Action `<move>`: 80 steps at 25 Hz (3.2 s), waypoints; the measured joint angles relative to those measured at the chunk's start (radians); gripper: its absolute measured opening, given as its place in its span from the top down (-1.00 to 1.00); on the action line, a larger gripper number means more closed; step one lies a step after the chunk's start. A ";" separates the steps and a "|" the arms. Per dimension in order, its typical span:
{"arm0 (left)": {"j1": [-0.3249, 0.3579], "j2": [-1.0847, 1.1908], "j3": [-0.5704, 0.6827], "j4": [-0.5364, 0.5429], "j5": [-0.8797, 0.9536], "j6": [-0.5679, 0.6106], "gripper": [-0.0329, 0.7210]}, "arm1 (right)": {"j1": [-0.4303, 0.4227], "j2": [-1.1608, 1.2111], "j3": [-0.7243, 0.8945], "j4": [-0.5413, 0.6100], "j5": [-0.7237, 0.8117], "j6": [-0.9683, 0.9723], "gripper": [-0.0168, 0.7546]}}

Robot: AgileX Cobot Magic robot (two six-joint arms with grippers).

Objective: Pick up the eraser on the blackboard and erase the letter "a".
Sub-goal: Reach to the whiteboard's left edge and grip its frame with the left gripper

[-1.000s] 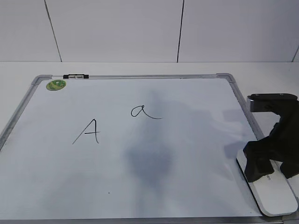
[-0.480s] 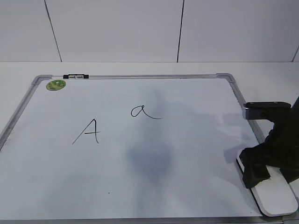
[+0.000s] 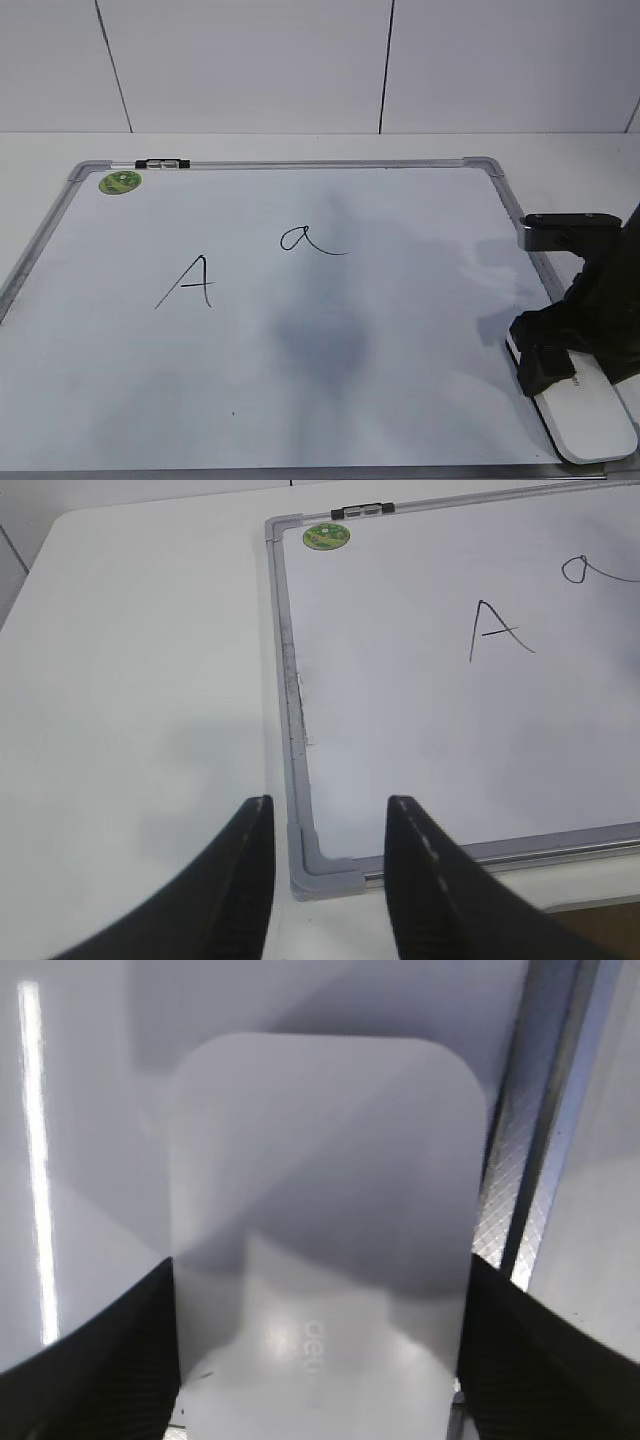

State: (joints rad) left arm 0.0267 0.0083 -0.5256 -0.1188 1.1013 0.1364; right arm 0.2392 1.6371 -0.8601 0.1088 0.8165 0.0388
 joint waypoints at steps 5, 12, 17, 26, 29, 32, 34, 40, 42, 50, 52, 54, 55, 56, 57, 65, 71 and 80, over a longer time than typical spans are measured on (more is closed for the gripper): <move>0.000 0.000 0.000 0.000 0.000 0.000 0.21 | 0.000 0.000 0.000 0.002 0.000 0.000 -0.53; 0.000 0.000 0.000 0.000 0.000 0.000 0.21 | 0.000 0.000 0.000 0.002 0.000 0.002 -0.47; 0.000 0.000 0.000 0.000 0.000 0.000 0.21 | 0.000 0.000 0.000 0.002 0.000 0.002 -0.47; 0.000 0.000 0.000 0.000 0.000 0.000 0.21 | 0.000 0.000 0.000 0.002 0.000 0.002 -0.47; 0.000 0.000 0.000 0.000 0.000 0.000 0.21 | 0.000 0.000 0.000 0.002 0.000 0.002 -0.47; 0.000 0.000 0.000 0.000 0.000 0.000 0.21 | 0.000 -0.002 0.000 0.002 -0.004 0.002 -0.47; 0.000 0.000 0.000 0.000 0.000 0.000 0.21 | 0.000 -0.014 0.000 0.002 -0.004 0.002 -0.47; 0.000 0.000 0.000 0.000 0.000 0.000 0.21 | 0.000 -0.062 0.000 0.004 0.012 0.002 -0.47; 0.000 0.000 0.000 0.000 0.000 0.000 0.21 | 0.000 -0.084 0.000 0.009 0.025 0.002 -0.47; 0.000 0.000 0.000 0.000 0.000 0.000 0.21 | 0.000 -0.247 0.000 0.018 0.112 0.001 -0.47; 0.000 0.000 0.000 0.000 0.000 0.000 0.21 | 0.000 -0.285 0.000 0.018 0.136 0.001 -0.47; 0.000 0.000 0.000 0.000 0.000 0.000 0.21 | 0.000 -0.315 0.000 0.018 0.157 0.001 -0.47; 0.000 0.000 0.000 0.000 0.000 0.000 0.21 | 0.000 -0.325 0.000 0.018 0.168 0.001 -0.47; 0.000 0.000 0.000 0.000 0.000 0.000 0.21 | 0.000 -0.333 0.000 0.018 0.177 0.001 -0.47; 0.000 0.000 0.000 0.000 0.000 0.000 0.21 | 0.000 -0.337 0.000 0.018 0.184 0.001 -0.47; 0.000 0.000 0.000 0.000 0.000 0.000 0.21 | 0.000 -0.339 0.000 0.018 0.196 0.000 -0.47; 0.000 0.000 0.000 0.000 0.000 0.000 0.21 | 0.000 -0.339 0.000 0.018 0.196 0.000 -0.47; 0.000 0.027 -0.035 -0.098 -0.094 0.000 0.08 | 0.000 -0.339 0.000 0.018 0.190 -0.002 -0.47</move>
State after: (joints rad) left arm 0.0267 0.0355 -0.5611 -0.2164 1.0072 0.1364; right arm 0.2392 1.2981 -0.8601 0.1268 1.0065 0.0371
